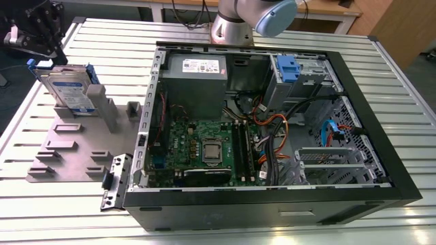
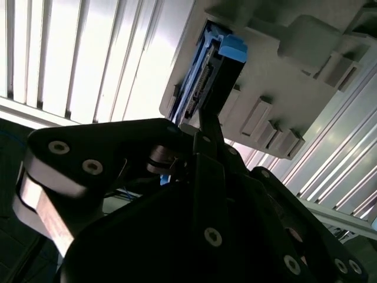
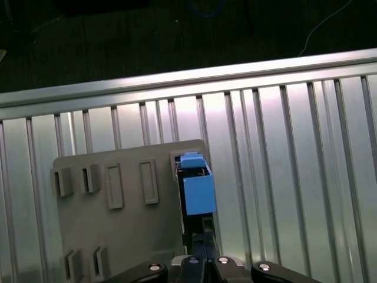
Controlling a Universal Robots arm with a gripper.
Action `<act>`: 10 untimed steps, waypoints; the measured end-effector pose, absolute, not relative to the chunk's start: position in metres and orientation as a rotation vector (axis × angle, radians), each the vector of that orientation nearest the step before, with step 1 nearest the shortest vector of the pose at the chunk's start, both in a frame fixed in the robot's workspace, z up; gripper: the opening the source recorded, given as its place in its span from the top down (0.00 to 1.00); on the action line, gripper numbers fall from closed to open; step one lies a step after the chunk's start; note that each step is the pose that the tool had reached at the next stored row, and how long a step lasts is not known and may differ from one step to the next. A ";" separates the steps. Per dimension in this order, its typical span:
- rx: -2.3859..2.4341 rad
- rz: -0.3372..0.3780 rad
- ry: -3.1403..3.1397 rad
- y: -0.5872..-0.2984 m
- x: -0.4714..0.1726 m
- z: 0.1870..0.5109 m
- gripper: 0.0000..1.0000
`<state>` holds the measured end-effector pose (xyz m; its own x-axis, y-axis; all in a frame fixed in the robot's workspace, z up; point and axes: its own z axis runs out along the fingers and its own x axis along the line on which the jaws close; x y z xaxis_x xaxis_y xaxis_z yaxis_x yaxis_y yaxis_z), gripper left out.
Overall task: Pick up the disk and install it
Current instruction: 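Pick up the disk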
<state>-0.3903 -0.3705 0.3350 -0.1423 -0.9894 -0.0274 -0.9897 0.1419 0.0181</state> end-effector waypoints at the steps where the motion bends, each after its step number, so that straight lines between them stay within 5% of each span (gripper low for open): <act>1: -2.052 0.050 2.367 -0.371 -0.391 0.335 0.89; 10: -2.052 0.049 2.366 -0.375 -0.397 0.334 0.89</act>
